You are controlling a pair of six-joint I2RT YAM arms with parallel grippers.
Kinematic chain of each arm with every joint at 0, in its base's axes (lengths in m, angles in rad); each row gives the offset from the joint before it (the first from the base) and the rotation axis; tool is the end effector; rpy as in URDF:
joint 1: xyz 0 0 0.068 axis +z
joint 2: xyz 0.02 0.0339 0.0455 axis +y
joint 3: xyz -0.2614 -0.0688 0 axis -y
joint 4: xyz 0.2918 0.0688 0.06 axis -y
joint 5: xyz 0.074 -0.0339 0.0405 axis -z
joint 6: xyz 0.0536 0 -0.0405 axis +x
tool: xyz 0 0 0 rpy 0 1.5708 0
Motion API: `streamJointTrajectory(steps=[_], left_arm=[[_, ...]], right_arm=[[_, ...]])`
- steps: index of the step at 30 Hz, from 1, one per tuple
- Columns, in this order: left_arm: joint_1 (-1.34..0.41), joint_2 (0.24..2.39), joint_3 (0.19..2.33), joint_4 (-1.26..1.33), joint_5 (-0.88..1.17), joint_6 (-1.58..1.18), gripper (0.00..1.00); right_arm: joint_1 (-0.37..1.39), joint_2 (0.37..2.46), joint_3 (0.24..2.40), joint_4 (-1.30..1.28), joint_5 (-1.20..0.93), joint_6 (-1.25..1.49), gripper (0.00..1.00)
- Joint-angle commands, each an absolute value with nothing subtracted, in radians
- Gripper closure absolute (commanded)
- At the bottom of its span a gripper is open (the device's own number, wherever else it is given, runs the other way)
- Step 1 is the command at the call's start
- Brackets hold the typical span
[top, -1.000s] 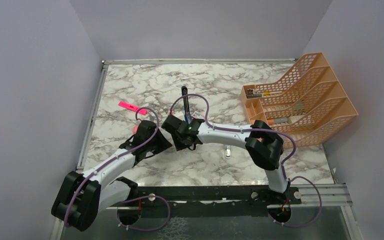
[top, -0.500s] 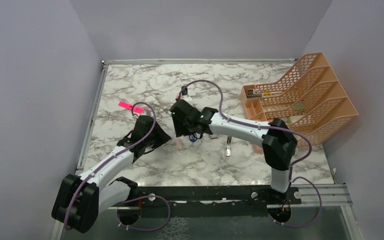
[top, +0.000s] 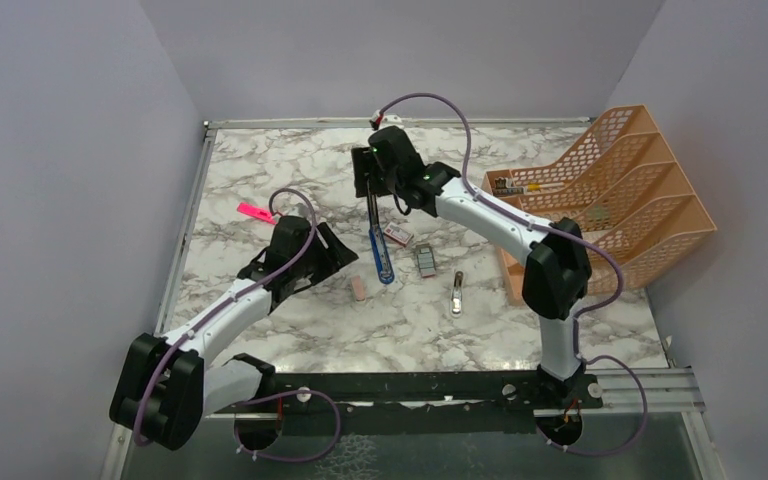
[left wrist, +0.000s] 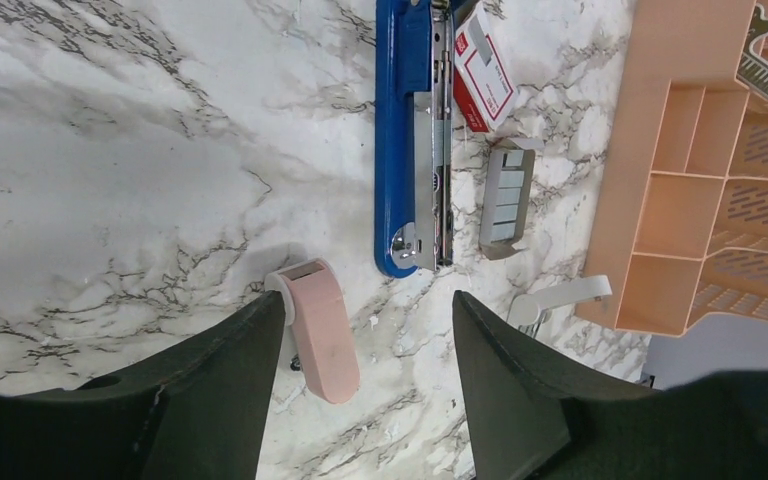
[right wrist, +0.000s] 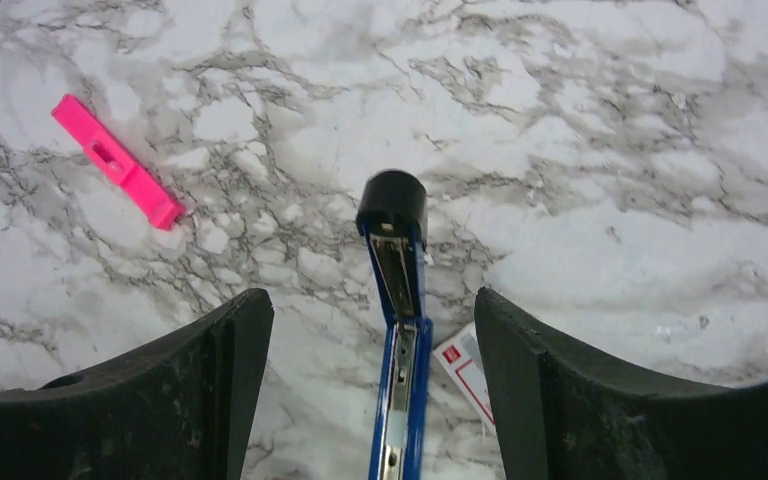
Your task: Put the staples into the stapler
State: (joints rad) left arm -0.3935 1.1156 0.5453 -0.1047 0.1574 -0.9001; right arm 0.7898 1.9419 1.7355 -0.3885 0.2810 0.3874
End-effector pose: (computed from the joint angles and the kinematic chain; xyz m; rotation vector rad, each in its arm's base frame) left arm 0.2574 -0.1160 0.1619 -0.5098 2.3297 -0.8400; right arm 0.3743 0.3565 0.2857 -0.2725 2.1467 0.3820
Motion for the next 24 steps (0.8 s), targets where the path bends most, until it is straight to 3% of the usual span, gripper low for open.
streamJointTrajectory(steps=[1, 7, 16, 21, 24], left_arm=[[-0.388, 1.151, 0.582, -0.06, 0.211, -0.882, 0.35], [-0.388, 1.217, 0.596, -0.037, 0.253, -0.866, 0.34], [-0.388, 1.309, 0.615, 0.038, 0.315, -0.86, 0.37], [-0.388, 1.37, 0.621, 0.08, 0.352, -0.859, 0.44], [-0.388, 1.402, 0.625, 0.099, 0.361, -0.86, 0.46]], right_arm=[[0.779, 2.048, 1.845, -0.345, 0.289, 0.267, 0.21], [0.761, 2.156, 2.001, -0.389, 0.296, 0.243, 0.22], [0.752, 2.242, 2.091, -0.472, 0.279, 0.234, 0.33], [0.75, 2.248, 2.086, -0.493, 0.225, 0.248, 0.49], [0.751, 2.235, 2.066, -0.489, 0.205, 0.254, 0.53]])
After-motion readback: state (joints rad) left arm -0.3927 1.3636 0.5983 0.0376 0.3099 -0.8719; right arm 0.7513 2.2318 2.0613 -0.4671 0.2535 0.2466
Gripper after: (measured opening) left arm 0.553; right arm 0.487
